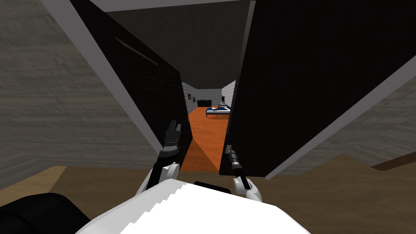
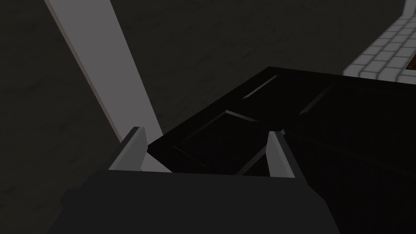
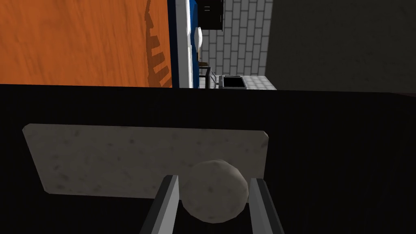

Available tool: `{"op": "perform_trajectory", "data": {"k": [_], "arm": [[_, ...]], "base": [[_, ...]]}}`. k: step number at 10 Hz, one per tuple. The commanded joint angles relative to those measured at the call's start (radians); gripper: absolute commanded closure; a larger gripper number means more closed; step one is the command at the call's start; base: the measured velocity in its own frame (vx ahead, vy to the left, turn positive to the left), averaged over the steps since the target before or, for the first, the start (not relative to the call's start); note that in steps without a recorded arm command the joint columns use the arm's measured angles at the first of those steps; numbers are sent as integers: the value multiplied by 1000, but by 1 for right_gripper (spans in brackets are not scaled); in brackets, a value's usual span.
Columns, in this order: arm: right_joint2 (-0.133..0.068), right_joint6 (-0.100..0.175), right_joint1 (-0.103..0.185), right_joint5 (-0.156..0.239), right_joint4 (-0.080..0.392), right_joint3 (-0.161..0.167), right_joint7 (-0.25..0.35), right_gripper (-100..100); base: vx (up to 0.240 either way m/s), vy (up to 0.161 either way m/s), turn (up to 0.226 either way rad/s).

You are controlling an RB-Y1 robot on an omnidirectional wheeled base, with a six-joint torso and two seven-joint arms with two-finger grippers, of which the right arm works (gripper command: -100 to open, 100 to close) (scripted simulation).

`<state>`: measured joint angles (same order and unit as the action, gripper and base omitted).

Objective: Push the door open

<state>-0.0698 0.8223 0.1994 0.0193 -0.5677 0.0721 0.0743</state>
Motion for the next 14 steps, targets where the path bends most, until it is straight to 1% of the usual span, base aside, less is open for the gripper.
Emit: {"op": "perform_trajectory", "data": {"k": [1, 2, 6, 10, 11, 12, 14], "arm": [[0, 3, 0, 0, -1, 0, 1, 100], [-5, 0, 0, 6, 1, -11, -4, 100], [-15, 0, -1, 21, 4, -38, -15, 100], [-24, 0, -1, 42, 8, -77, -31, 100], [-24, 0, -1, 42, 8, -77, -31, 100], [-28, 0, -1, 51, 9, -93, -37, 100], [-32, 0, -1, 63, 12, -116, -46, 100]], "base": [[0, 0, 0], [105, 23, -27], [174, 57, -27], [196, 77, -50], [144, 57, -19], [151, 42, -56], [188, 77, -67]]}}
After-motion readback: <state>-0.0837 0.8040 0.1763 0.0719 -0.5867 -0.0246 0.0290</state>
